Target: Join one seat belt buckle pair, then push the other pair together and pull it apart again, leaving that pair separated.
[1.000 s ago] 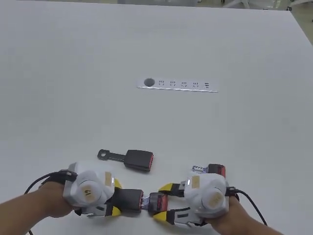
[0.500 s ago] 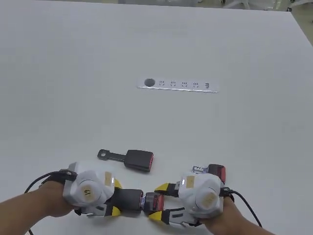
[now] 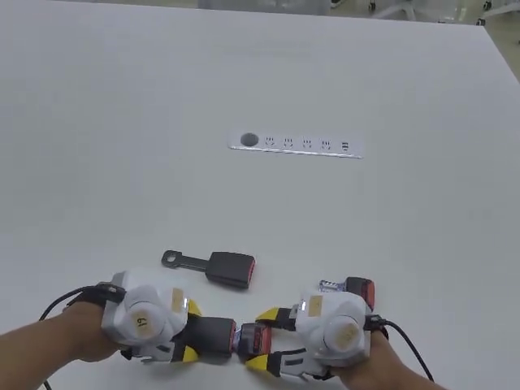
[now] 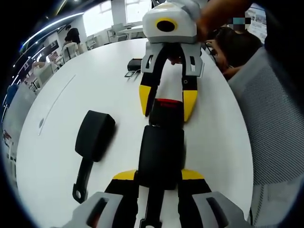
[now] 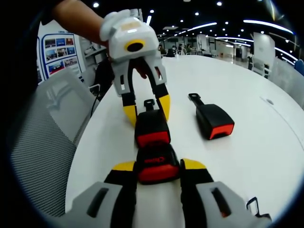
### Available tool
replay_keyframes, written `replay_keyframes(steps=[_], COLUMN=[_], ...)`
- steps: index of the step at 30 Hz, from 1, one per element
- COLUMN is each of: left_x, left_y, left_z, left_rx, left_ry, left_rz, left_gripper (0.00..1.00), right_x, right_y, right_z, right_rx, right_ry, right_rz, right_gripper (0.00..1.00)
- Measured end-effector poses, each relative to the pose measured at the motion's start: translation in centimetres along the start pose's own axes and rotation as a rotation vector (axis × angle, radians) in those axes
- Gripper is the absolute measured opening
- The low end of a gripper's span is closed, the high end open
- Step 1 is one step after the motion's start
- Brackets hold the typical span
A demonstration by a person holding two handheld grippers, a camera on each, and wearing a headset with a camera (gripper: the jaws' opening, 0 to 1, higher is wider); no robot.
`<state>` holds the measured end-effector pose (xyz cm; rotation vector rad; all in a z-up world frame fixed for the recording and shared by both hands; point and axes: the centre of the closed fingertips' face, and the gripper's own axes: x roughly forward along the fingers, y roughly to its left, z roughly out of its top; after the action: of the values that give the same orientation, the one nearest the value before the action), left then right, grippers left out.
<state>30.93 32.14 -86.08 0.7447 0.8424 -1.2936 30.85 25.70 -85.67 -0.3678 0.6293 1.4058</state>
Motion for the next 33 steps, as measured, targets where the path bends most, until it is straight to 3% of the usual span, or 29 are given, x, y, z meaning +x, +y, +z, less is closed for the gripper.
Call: replay_keyframes(steps=[21,33], left_x=[-0.05,-0.13], left_y=[-0.05,0.02], left_z=[0.14,0.11], left_rx=[0.027,0.030], left_ry=[-0.022,-0.060], left_rz=[-0.016,-0.022], left_gripper=[0.33,0.32], right_x=[-0.17,-0.26], right_y=[0.03,0.01], right_z=[-0.11,-0.10], right_rx=[0.002,0.031], right_ry=[0.001,-0.027], right_rz=[0.009,0.020], right_gripper=[0.35,0.35])
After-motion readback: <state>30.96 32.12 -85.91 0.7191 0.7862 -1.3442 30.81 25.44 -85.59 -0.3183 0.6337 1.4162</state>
